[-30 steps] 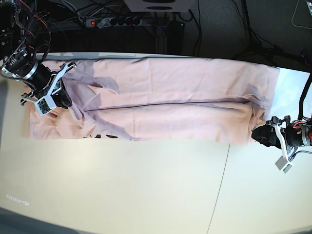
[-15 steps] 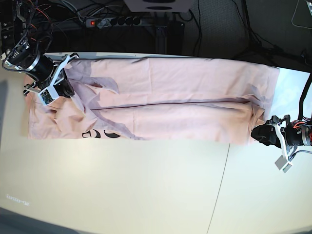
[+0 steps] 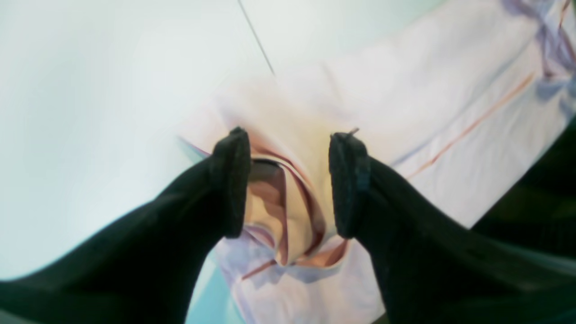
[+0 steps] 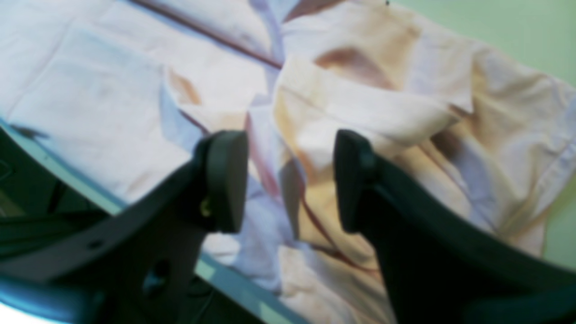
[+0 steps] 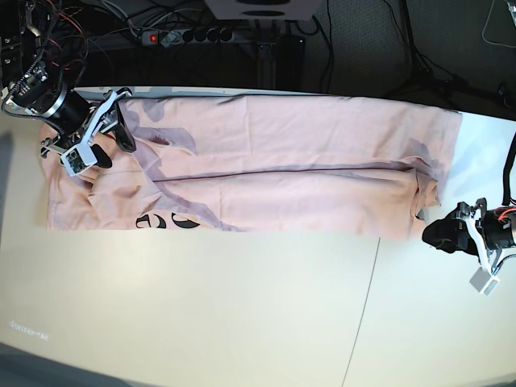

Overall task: Fold the T-shirt properly
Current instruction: 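Drag the held shirt end with the right gripper toward the collar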

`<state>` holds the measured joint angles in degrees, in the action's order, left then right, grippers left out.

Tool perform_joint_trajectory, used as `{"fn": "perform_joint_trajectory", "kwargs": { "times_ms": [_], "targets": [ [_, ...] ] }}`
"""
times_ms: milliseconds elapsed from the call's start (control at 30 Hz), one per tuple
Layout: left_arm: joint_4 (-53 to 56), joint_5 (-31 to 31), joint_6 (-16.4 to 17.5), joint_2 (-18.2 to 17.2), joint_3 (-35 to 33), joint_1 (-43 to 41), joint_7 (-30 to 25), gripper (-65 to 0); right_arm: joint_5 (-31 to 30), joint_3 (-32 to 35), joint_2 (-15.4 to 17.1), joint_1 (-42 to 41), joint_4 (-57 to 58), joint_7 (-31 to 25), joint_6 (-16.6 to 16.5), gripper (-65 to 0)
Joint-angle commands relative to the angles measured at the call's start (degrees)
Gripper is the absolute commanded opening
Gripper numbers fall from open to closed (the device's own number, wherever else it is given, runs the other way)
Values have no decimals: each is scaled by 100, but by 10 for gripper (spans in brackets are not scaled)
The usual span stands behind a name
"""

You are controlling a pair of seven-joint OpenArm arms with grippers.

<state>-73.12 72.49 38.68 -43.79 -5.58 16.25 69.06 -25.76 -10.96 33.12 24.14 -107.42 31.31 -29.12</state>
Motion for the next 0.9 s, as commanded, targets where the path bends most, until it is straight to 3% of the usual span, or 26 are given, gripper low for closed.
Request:
{"fn": "perform_joint_trajectory", "kwargs": {
  "times_ms": [0, 167, 233, 267, 367, 667, 867],
  "targets": [
    [-70, 278, 132, -116, 186, 149, 57, -369, -85, -140, 37, -17, -136, -105, -411, -338],
    [-70, 1189, 132, -111, 455, 149, 699, -560, -332, -684, -291, -22, -411, -107, -413, -338],
    [-70, 1251, 132, -63, 452, 131, 997, -617, -496, -837, -450, -92, -476, -105, -411, -351],
    [-74, 1251, 132, -20, 452, 131, 1021, -632, -542, -850, -503, -140, -476, -109, -411, -395],
    [-76, 1251, 132, 127, 452, 116, 1010, -641, -514, -813, -686, -284, -474, -105, -415, -650],
    [-74, 1251, 132, 772, 452, -197, 1027, -650, 188, -262, -920, -992, 133, -223, -413, -650],
    [-74, 1251, 132, 844, 455, -540, 1038, -650, 247, 199, -920, -1558, 984, -219, -413, -650]
  ]
}}
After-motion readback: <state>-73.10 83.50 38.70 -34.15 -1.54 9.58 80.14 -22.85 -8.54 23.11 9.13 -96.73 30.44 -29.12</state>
